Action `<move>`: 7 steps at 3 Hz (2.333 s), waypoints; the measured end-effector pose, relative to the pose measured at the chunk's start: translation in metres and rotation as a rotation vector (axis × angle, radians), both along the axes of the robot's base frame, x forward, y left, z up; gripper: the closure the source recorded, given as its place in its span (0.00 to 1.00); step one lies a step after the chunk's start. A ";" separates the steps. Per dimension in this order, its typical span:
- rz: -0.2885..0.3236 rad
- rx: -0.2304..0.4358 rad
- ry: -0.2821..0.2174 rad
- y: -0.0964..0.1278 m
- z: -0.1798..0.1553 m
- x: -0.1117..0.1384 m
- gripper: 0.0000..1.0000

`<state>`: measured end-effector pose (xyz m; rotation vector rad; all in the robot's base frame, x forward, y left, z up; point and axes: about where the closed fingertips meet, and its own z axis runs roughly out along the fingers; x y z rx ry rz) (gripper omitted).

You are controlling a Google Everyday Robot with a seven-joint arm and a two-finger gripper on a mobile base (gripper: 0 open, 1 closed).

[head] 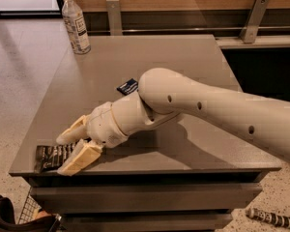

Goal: Move rxbar chocolate near blue plastic bottle

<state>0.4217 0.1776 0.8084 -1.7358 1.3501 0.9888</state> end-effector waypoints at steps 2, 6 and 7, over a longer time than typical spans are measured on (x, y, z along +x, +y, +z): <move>-0.096 0.056 -0.001 0.000 0.007 0.003 0.00; -0.213 0.107 -0.009 0.002 0.019 0.004 0.26; -0.209 0.107 -0.012 0.004 0.020 0.002 0.56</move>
Offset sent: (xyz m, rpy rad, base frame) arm 0.0108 -0.0056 0.0148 0.1340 -0.0012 -0.2219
